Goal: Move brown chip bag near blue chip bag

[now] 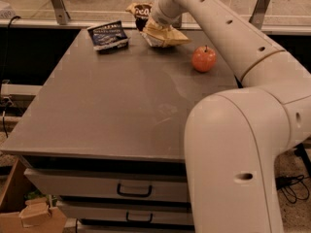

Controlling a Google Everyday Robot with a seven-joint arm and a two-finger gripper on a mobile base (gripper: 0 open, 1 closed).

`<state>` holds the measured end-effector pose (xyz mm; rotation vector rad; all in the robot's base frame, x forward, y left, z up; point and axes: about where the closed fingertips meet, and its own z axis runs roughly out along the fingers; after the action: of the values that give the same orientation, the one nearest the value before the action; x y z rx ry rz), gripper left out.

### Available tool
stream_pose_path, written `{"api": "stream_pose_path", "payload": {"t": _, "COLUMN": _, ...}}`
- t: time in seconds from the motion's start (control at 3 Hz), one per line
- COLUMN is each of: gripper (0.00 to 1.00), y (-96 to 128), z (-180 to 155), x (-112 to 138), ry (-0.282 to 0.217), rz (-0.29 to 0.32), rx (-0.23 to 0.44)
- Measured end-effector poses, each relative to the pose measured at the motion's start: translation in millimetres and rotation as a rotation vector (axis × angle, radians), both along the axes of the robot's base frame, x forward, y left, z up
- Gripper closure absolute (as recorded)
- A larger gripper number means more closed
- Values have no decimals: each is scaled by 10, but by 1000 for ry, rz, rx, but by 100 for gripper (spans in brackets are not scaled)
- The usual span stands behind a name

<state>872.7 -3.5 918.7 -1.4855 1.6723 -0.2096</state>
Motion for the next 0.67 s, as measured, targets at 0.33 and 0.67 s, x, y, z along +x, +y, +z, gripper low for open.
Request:
{"api": "stream_pose_path", "payload": {"t": 0.33, "gripper": 59, "y": 46, "z": -242, "x": 50, "ry": 41, "rz": 4, "rx": -8}}
{"api": "stream_pose_path", "payload": {"t": 0.67, "gripper": 35, "y": 182, "z": -414, "x": 51, "ry": 77, "rz": 28, "rx": -7}}
